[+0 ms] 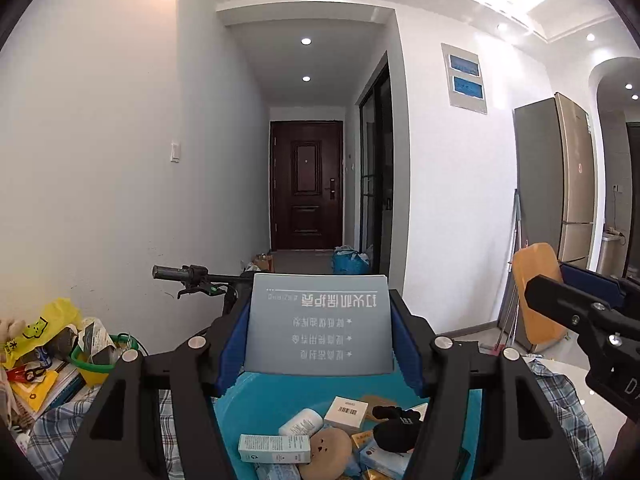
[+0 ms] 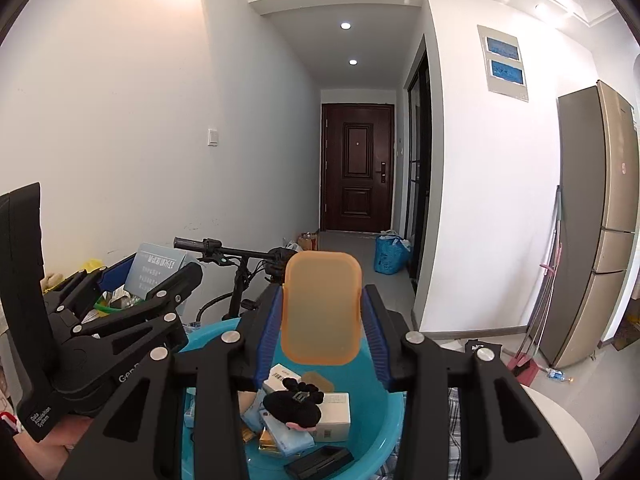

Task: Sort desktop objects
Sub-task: 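Carry the card and orange soap dish up over the turquoise basin, then lower the card into the basin and open the left tool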

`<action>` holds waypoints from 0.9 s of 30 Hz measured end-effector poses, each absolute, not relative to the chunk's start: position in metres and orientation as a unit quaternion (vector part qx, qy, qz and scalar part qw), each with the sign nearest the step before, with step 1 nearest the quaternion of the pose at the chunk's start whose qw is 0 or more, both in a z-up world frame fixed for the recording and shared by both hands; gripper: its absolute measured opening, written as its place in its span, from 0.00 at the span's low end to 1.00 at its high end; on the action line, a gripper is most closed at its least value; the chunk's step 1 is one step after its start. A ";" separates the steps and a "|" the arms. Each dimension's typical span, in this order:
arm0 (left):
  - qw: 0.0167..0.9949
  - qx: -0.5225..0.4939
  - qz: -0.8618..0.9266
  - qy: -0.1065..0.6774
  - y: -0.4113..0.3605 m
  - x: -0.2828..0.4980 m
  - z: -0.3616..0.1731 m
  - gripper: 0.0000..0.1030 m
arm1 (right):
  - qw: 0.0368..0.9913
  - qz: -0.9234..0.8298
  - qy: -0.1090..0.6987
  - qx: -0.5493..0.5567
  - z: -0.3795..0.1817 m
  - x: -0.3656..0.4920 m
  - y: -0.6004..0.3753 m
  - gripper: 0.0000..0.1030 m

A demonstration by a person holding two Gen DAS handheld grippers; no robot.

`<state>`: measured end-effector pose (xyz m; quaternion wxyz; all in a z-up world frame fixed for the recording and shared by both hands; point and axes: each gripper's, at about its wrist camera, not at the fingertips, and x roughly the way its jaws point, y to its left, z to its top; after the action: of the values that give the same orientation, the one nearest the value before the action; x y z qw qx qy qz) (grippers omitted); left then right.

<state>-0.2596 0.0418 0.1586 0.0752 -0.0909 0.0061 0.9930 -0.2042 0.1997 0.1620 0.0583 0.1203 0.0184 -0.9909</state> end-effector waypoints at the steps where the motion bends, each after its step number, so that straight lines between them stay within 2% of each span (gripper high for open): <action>1: 0.073 -0.092 0.993 0.008 0.044 -0.261 0.158 0.64 | 0.061 -0.991 0.018 0.117 0.164 -0.207 0.200 0.37; 4: 0.062 -0.095 0.994 0.009 0.046 -0.267 0.157 0.64 | 0.047 -0.992 0.042 0.108 0.168 -0.216 0.196 0.37; 12: 0.044 -0.124 0.991 0.016 0.043 -0.280 0.154 0.64 | 0.062 -0.988 0.032 0.141 0.170 -0.241 0.206 0.37; 20: 0.013 -0.304 0.953 0.000 0.035 -0.341 0.133 0.64 | 0.089 -0.949 0.025 0.300 0.142 -0.289 0.206 0.37; 27: 0.009 -0.454 0.890 0.035 0.048 -0.374 0.095 0.64 | 0.086 -0.905 0.006 0.416 0.119 -0.318 0.221 0.37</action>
<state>-0.3736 0.0483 0.0954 0.0095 -0.4543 0.0354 0.8901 -0.3180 0.2206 0.1190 0.0865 0.4164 0.0061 -0.9050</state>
